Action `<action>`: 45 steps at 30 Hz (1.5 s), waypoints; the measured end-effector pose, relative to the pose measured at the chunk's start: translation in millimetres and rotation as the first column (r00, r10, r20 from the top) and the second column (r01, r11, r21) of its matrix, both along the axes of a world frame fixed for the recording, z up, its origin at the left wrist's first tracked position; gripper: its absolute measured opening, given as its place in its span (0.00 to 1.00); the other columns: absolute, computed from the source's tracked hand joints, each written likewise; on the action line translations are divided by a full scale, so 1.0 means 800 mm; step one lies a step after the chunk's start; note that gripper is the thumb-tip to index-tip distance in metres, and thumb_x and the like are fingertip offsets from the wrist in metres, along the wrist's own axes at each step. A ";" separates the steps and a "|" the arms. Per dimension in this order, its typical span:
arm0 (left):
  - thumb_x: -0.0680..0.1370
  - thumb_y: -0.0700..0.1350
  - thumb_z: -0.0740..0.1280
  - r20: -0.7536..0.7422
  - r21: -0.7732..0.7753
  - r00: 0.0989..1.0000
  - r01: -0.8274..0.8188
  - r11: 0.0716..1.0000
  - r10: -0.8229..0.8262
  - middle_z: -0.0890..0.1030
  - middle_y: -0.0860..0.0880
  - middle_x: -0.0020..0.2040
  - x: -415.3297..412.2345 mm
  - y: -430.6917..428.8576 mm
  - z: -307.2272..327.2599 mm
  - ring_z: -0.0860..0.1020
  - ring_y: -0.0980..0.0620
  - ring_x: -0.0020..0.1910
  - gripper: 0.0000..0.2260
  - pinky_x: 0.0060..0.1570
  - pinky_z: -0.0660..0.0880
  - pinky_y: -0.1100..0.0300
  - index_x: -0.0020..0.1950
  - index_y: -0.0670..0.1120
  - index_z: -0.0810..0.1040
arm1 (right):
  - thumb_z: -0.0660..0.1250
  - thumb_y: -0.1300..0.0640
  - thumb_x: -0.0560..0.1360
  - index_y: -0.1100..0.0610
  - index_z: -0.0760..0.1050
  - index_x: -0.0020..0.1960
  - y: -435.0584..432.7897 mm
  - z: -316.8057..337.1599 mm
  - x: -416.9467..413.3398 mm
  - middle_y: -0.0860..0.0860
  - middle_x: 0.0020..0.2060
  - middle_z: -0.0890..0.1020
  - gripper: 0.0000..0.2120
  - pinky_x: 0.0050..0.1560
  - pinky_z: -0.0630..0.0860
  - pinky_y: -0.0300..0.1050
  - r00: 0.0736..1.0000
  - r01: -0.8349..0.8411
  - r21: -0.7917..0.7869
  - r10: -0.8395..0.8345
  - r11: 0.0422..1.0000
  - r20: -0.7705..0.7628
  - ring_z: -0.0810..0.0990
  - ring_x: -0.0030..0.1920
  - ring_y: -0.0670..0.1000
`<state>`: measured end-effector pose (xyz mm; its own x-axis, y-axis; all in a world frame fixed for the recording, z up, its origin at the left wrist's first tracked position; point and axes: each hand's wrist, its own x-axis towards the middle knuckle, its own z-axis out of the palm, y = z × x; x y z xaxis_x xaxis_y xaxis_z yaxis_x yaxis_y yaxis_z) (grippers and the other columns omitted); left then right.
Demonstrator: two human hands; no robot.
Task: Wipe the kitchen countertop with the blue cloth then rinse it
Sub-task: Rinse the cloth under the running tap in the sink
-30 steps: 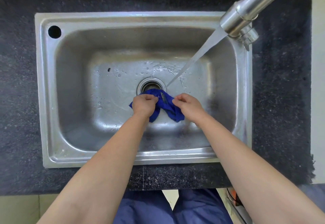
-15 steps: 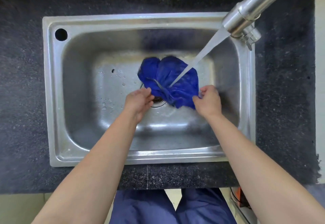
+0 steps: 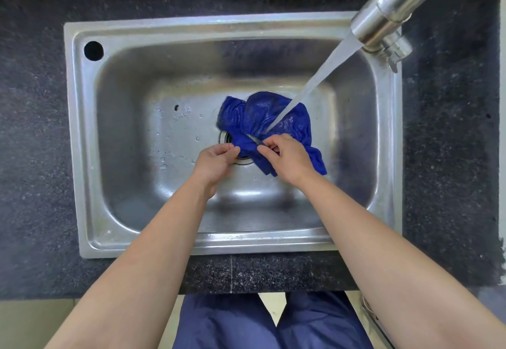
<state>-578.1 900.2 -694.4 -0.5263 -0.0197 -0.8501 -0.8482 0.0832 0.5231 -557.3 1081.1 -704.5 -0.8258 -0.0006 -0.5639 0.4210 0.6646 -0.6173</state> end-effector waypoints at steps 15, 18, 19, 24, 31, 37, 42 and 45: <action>0.78 0.51 0.70 -0.298 -0.725 0.350 0.523 0.449 -0.888 0.80 0.47 0.51 -0.052 0.016 -0.001 0.71 0.44 0.56 0.09 0.55 0.70 0.51 0.55 0.51 0.85 | 0.57 0.56 0.84 0.53 0.73 0.59 0.029 0.025 0.005 0.41 0.45 0.77 0.08 0.47 0.68 0.27 0.956 0.284 -0.161 -0.292 0.945 -0.028 0.75 0.46 0.41; 0.77 0.51 0.71 -0.333 -0.696 0.427 0.490 0.525 -0.841 0.80 0.52 0.56 -0.066 0.012 0.006 0.69 0.46 0.62 0.06 0.60 0.66 0.51 0.50 0.51 0.84 | 0.56 0.56 0.84 0.52 0.72 0.55 0.034 0.029 -0.003 0.40 0.43 0.76 0.06 0.49 0.70 0.38 0.966 0.247 -0.154 -0.255 0.957 -0.035 0.75 0.45 0.43; 0.77 0.51 0.71 -0.325 -0.679 0.435 0.511 0.527 -0.840 0.80 0.53 0.54 -0.070 0.010 0.009 0.69 0.48 0.63 0.05 0.61 0.64 0.51 0.50 0.52 0.84 | 0.56 0.56 0.84 0.52 0.72 0.55 0.037 0.030 -0.005 0.41 0.43 0.76 0.06 0.48 0.69 0.39 0.970 0.232 -0.147 -0.240 0.961 -0.035 0.74 0.44 0.44; 0.78 0.47 0.70 -0.338 -0.647 0.445 0.530 0.548 -0.830 0.80 0.56 0.42 -0.079 0.006 0.019 0.77 0.49 0.51 0.03 0.57 0.71 0.51 0.48 0.50 0.83 | 0.56 0.56 0.84 0.53 0.72 0.53 0.044 0.036 -0.018 0.44 0.44 0.76 0.07 0.47 0.67 0.40 0.979 0.200 -0.141 -0.204 0.970 -0.018 0.74 0.44 0.45; 0.78 0.44 0.70 -0.429 -0.571 0.506 0.490 0.659 -0.748 0.80 0.54 0.42 -0.077 0.018 0.035 0.73 0.56 0.47 0.03 0.51 0.69 0.60 0.49 0.48 0.84 | 0.69 0.44 0.78 0.44 0.81 0.42 0.031 0.044 -0.037 0.33 0.34 0.81 0.08 0.43 0.70 0.28 0.971 0.221 -0.222 -0.235 0.950 -0.037 0.78 0.39 0.34; 0.78 0.46 0.70 -0.403 -0.559 0.556 0.479 0.677 -0.727 0.82 0.53 0.44 -0.077 0.017 0.037 0.73 0.55 0.46 0.04 0.48 0.66 0.63 0.49 0.49 0.84 | 0.63 0.59 0.79 0.41 0.78 0.38 0.036 0.040 -0.039 0.32 0.25 0.75 0.17 0.36 0.66 0.26 0.981 0.190 -0.192 -0.193 0.963 0.002 0.74 0.31 0.34; 0.79 0.44 0.69 -0.421 -0.542 0.529 0.505 0.672 -0.737 0.80 0.54 0.42 -0.070 0.021 0.042 0.73 0.57 0.44 0.05 0.43 0.65 0.71 0.50 0.47 0.84 | 0.68 0.52 0.77 0.42 0.78 0.41 0.038 0.044 -0.037 0.33 0.32 0.79 0.07 0.41 0.69 0.30 0.979 0.198 -0.191 -0.205 0.961 -0.016 0.76 0.37 0.33; 0.79 0.44 0.69 -0.444 -0.546 0.503 0.504 0.669 -0.741 0.80 0.55 0.42 -0.069 0.020 0.044 0.70 0.60 0.42 0.05 0.42 0.64 0.74 0.50 0.47 0.84 | 0.71 0.45 0.76 0.40 0.75 0.36 0.028 0.052 -0.038 0.30 0.32 0.79 0.11 0.39 0.70 0.31 0.981 0.169 -0.134 -0.180 0.976 -0.077 0.77 0.37 0.34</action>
<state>-633.4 916.3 -658.9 -0.8716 0.3335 -0.3593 -0.0177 0.7111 0.7028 -587.5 1103.3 -663.0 -0.8660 0.0815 -0.4934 0.4638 0.5000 -0.7313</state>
